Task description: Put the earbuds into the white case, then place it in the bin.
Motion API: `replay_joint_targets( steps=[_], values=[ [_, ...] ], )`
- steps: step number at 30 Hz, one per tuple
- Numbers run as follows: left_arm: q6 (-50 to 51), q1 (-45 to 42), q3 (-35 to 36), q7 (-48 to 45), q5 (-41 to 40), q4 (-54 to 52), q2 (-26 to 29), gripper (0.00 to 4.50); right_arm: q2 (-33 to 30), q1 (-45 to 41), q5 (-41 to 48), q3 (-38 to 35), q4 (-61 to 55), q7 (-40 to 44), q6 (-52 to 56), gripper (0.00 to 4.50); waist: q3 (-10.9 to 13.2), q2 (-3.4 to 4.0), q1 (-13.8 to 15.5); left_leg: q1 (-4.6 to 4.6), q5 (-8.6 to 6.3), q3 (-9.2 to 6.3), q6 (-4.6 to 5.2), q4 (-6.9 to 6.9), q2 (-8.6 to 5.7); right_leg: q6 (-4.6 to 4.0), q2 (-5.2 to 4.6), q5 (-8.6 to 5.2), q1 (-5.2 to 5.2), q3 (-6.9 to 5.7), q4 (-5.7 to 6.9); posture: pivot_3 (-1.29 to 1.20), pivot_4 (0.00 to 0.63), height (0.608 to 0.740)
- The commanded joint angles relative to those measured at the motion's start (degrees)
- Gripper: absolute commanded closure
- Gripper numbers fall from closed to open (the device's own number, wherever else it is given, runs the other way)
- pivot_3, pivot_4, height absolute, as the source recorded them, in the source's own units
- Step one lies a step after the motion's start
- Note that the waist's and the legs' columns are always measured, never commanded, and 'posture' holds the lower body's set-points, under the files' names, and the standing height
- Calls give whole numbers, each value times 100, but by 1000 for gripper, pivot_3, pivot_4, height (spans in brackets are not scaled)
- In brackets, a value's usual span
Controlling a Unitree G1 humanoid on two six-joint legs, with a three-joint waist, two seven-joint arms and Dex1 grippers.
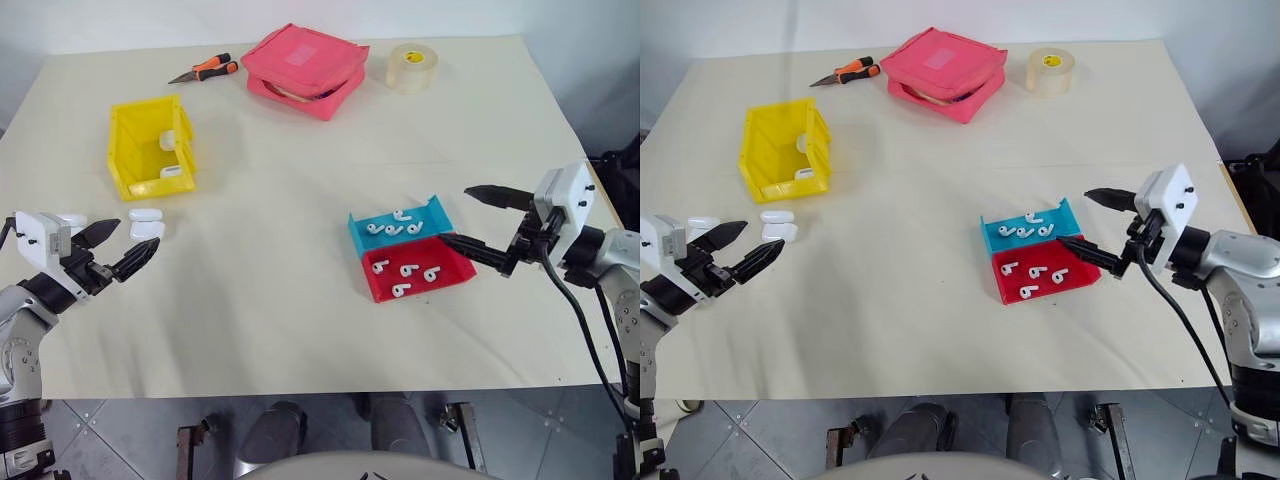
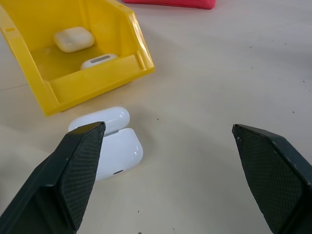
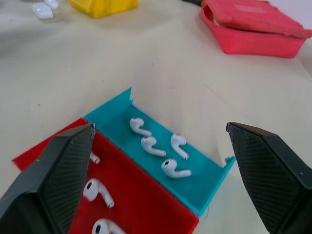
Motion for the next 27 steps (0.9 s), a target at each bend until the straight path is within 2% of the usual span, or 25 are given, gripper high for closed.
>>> replay_joint_targets(
  steps=[1, 10, 18, 23, 27],
  values=[
    [-115, -17, 157, 216, 22, -189, -28, 67, 140, -81, 13, 35, -37, -94, -146, 0, 0, 0, 1, 0, 0, 0, 0, 0, 0, 0, 0, 0, 0, 0, 0, 0, 150, 740],
    [-138, -46, 131, 599, 106, -283, -46, 67, 453, -349, -41, 217, 48, -296, -195, 0, 0, 0, -3, 2, 0, 4, -1, 0, 2, -2, 2, 1, -2, 1, 3, 0, 150, 740],
    [411, 340, 546, 950, -92, -750, 18, 67, 477, -777, -190, 542, 356, -414, 14, 0, 0, 0, -17, 0, -1, 9, -2, 0, 3, -3, 4, 1, -7, 1, 2, 0, 150, 740],
    [1015, 946, 1119, 1141, -223, -1166, 43, 67, 576, -1017, -111, 714, 630, 64, -326, 0, 2, -3, -33, -4, -3, 21, -4, 0, 9, -7, 9, 0, -23, 5, 9, 0, 150, 740],
    [1305, 1612, 1633, 848, -497, -1558, 11, 67, 677, -1078, 108, 717, 854, 753, -665, 0, 4, -7, -22, -8, -3, 27, -4, 0, 9, -10, 8, 1, -29, 6, 12, 0, 150, 740]
  ],
)
